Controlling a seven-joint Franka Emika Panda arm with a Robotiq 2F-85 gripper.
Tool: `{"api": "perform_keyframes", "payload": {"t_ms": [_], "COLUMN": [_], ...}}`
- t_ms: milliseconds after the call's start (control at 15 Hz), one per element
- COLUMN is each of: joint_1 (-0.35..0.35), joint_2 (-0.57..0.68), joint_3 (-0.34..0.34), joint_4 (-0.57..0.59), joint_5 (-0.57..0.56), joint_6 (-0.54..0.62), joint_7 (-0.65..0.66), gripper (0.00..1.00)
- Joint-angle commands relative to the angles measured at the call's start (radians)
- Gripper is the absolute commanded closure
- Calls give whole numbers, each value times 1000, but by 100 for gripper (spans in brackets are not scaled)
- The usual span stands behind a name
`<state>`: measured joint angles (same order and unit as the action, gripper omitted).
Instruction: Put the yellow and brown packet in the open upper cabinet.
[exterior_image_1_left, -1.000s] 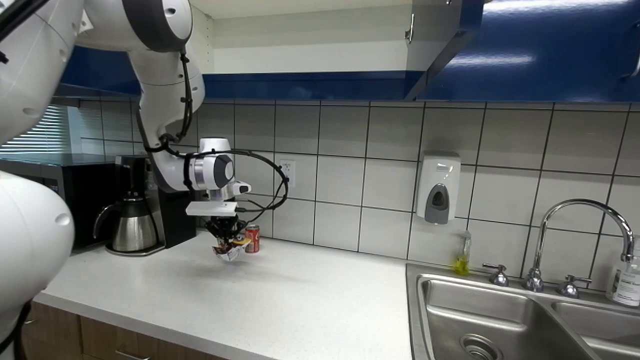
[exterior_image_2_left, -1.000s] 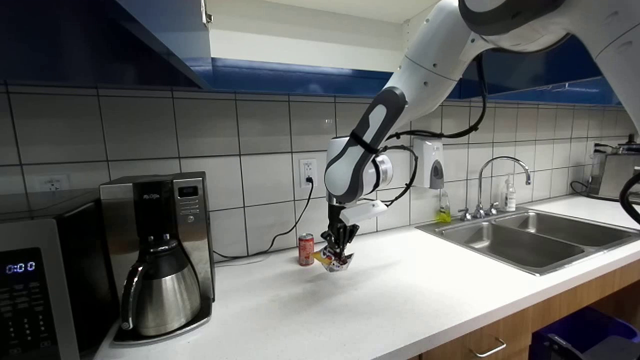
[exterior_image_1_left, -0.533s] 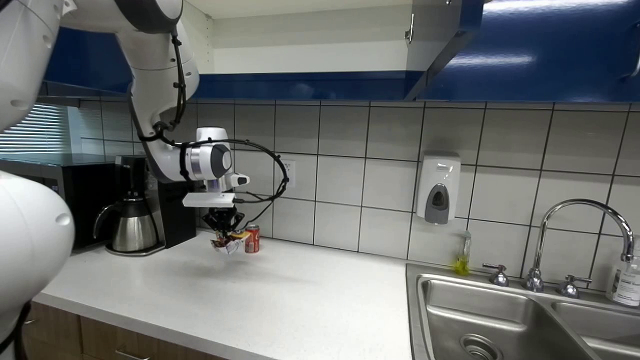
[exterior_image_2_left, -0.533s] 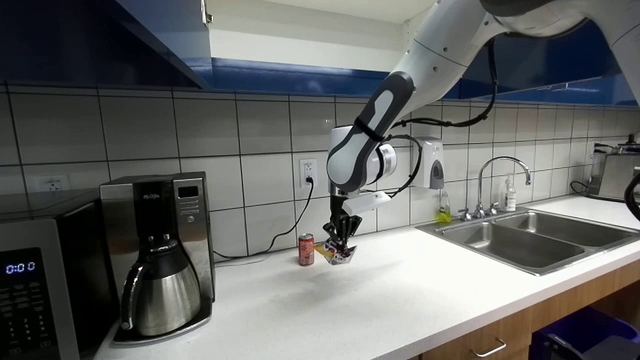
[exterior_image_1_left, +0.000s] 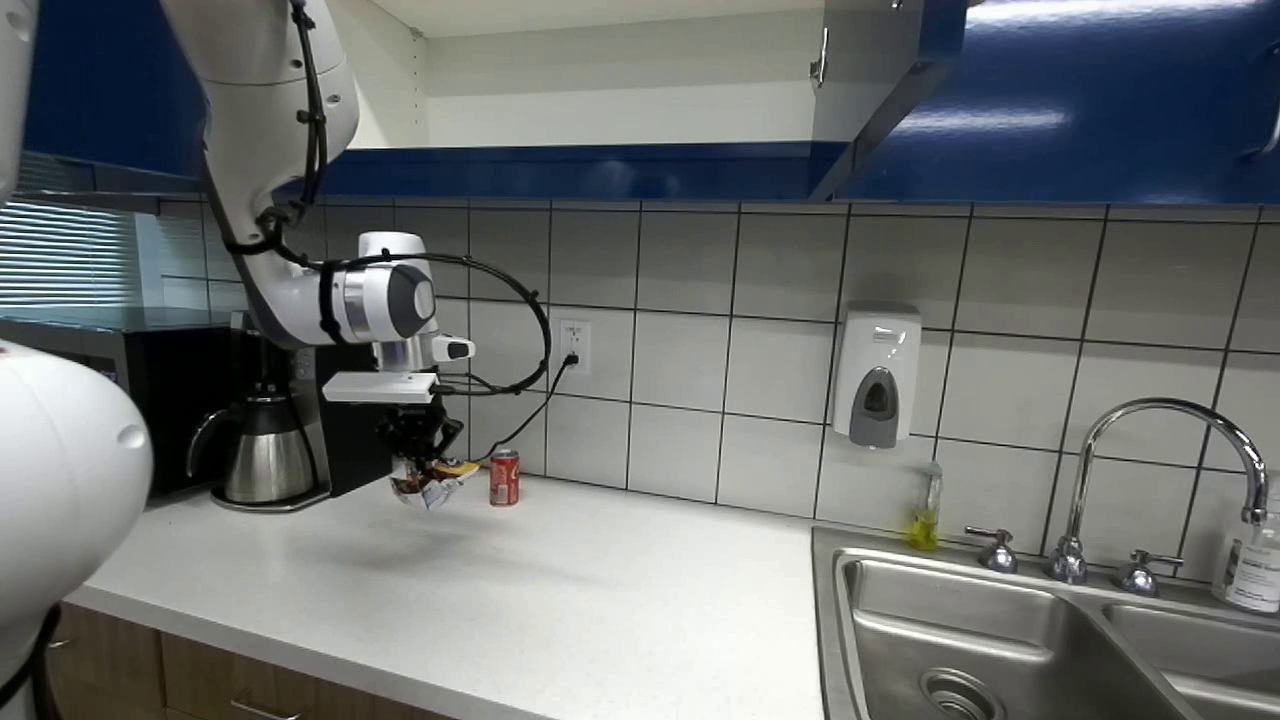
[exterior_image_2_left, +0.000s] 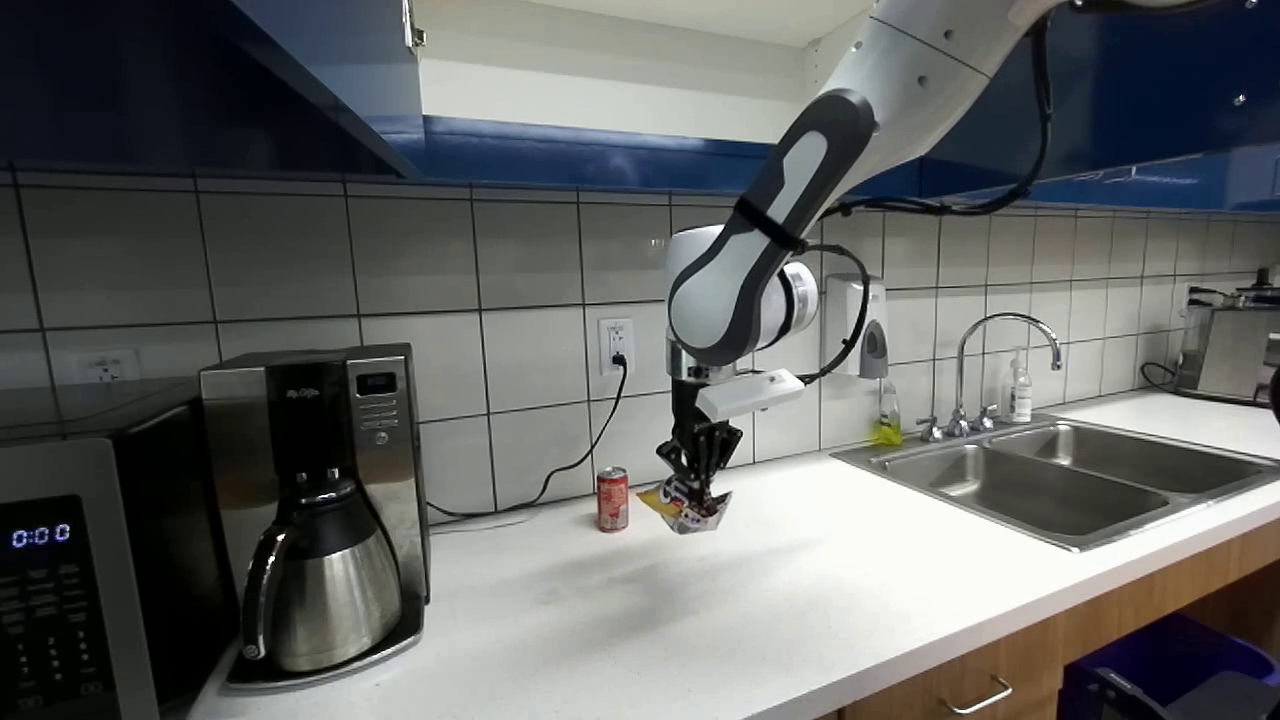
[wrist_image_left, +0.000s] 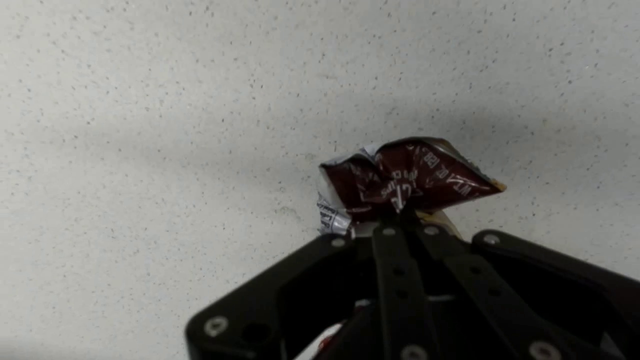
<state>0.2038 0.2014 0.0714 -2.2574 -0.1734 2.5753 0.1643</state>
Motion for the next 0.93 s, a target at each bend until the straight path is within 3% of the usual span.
{"api": "perform_keyframes", "payload": {"t_ms": [0,333,867], "joint_1": [14,16,9], "joint_2": [-135,-255,-368], "joint_3": [26,71,92], "joint_4": [-107,-199,-258], "joint_5": [11,29,103], "joint_6": [-54,-95,-130], "joint_7": [77,144,1], "gripper": [100,100,100]}}
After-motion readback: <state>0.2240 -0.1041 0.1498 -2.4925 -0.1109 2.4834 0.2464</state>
